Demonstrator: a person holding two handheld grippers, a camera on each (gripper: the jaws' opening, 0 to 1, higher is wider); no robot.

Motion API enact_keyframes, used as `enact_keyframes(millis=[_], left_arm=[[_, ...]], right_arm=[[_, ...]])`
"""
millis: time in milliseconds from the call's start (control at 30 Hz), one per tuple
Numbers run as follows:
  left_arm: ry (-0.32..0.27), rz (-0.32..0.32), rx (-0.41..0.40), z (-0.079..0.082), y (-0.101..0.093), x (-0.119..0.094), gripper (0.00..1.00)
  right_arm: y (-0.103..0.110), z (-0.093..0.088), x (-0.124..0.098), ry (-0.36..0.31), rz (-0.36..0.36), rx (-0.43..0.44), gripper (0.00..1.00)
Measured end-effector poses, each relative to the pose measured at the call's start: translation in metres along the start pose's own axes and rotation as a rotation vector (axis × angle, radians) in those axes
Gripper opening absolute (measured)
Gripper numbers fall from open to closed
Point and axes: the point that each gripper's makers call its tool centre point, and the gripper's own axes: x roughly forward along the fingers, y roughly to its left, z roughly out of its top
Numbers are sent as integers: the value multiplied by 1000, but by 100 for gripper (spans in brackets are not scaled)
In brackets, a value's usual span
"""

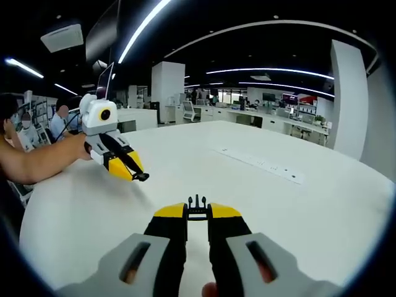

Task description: Snap the two parts of the plastic buckle together until the buckle closes and remains connected.

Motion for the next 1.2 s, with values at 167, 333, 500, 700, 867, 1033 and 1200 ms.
enact_keyframes(millis=[167,333,500,700,867,1033,1200], left_arm=[[6,-10,5,-1,-2,1,11],[7,-10,0,-1,0,0,11],[11,-9,4,-2,-1,-1,11],[15,-14,2,-3,1,-1,11],[22,-20,3,-5,-1,0,11],[23,-20,3,-6,-3,0,11],[32,-28,7,-8,-6,1,11]], right_arm=[[0,-1,1,4,6,1,10],[4,-2,1,10,14,0,10],[4,-2,1,14,17,-1,10],[6,-3,2,24,25,-7,10],[8,-1,2,18,38,-14,10],[16,-7,-2,27,60,-16,10],[17,-8,-4,27,59,-14,10]])
